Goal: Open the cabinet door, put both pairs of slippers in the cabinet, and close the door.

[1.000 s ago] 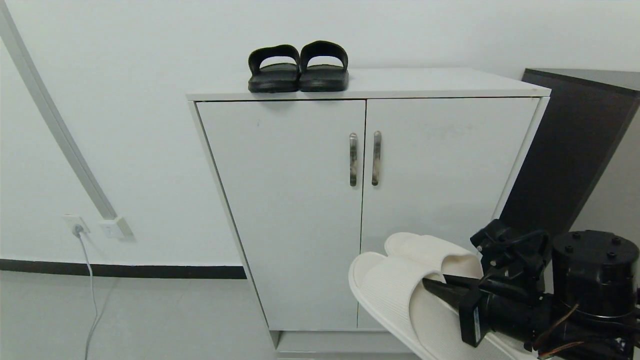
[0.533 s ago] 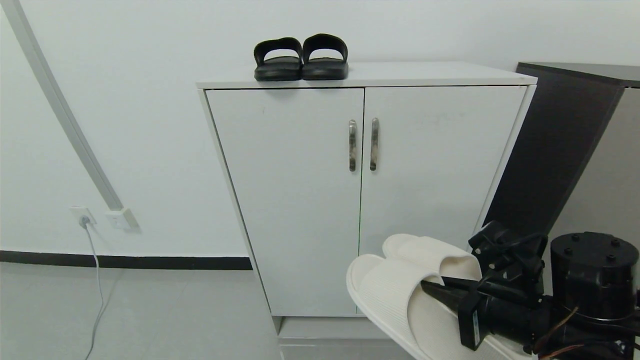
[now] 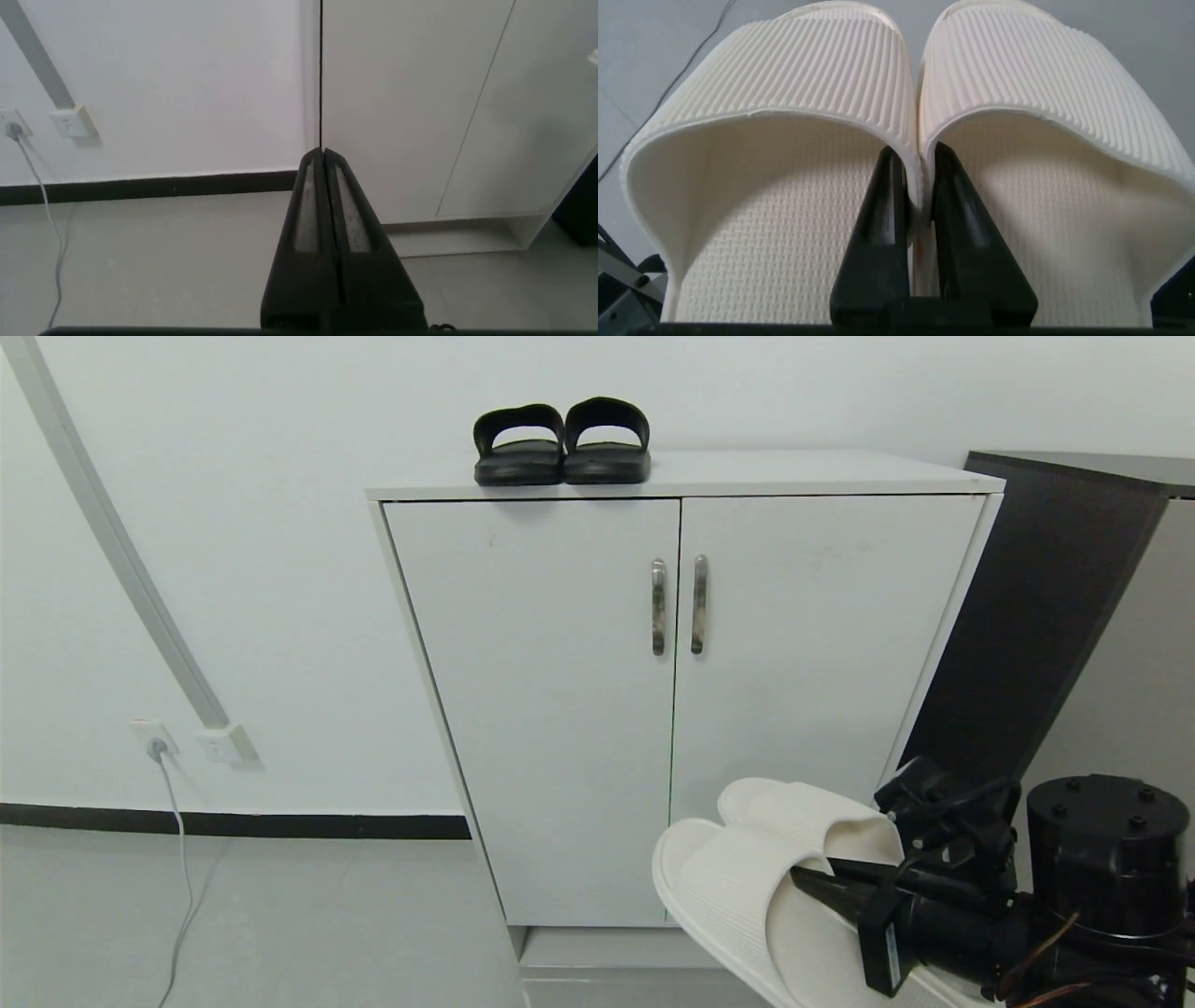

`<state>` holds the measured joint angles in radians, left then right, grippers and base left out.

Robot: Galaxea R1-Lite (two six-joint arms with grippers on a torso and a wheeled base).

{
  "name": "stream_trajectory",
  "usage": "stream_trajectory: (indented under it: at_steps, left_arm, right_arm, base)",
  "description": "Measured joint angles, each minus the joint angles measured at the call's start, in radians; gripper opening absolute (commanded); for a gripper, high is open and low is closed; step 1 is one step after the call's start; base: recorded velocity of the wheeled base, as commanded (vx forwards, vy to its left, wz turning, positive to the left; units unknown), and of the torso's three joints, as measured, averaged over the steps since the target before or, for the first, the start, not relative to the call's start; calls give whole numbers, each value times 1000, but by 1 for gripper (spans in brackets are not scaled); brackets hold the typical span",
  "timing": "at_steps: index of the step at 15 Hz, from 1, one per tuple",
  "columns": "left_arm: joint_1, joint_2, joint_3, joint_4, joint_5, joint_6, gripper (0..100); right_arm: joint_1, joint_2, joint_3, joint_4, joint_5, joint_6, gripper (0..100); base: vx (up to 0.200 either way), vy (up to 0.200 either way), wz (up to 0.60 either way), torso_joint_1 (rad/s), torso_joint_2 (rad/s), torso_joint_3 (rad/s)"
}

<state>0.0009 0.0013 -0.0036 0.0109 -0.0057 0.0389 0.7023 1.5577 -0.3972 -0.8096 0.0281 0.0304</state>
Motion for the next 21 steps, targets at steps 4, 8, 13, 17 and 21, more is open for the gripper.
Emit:
stream_trajectory:
  at_steps: [4, 8, 13, 17, 21]
  left_arm:
    - [0, 1, -1, -1, -9, 12, 0]
    - [1, 27, -1, 0, -5, 9, 0]
    - [-21, 169, -151, -5, -129, -82, 0]
    - [-54, 441, -293, -99, -395, -122, 0]
    - [-92, 685, -389, -219, -488, -126, 0]
  right_arm:
    - [0, 0, 0, 0, -1, 0, 0]
    - [4, 8, 1, 0, 0, 0, 0]
    - [18, 9, 7, -4, -1, -1, 0]
    - [23, 11, 9, -5, 0, -1, 0]
    - [27, 14, 9, -5, 1, 0, 0]
  base:
    - [0, 0, 0, 0, 0, 0]
    - [0, 0, 0, 0, 0, 0]
    - [0, 0, 0, 0, 0, 0]
    - [0, 0, 0, 0, 0, 0]
    - [0, 0, -150, 1, 1, -2]
